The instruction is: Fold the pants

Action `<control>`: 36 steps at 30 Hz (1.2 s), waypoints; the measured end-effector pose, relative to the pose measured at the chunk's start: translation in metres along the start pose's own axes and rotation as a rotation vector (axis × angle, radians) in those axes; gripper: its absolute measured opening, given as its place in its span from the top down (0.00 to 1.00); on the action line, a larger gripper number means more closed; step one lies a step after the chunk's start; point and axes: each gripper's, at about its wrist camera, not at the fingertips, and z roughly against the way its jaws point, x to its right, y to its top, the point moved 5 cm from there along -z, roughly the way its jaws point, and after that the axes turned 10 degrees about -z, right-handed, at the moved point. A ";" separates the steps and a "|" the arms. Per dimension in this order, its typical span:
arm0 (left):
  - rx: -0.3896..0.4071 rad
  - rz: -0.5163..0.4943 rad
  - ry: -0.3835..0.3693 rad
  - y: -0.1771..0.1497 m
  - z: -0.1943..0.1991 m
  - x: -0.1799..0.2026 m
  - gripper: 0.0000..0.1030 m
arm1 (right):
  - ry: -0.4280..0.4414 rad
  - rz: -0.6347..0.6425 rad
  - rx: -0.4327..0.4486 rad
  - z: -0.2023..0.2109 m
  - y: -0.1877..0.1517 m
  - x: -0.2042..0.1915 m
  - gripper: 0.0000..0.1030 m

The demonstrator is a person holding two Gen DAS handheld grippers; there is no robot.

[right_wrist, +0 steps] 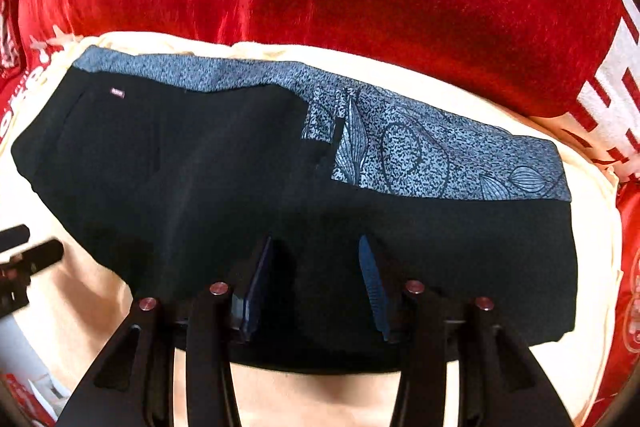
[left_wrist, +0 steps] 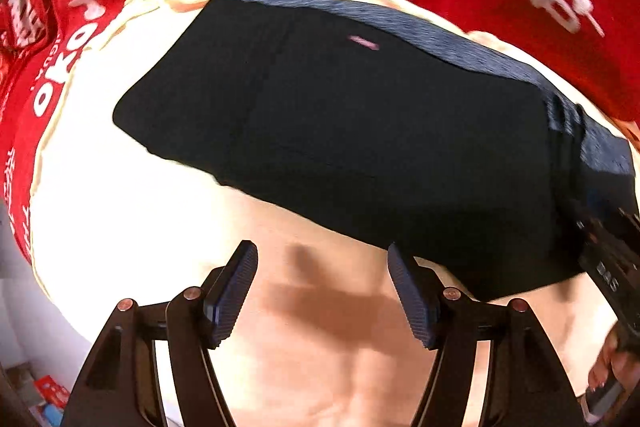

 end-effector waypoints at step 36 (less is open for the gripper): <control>0.043 0.137 -0.143 -0.001 -0.023 -0.086 0.13 | 0.064 0.068 -0.171 -0.008 -0.021 -0.055 0.27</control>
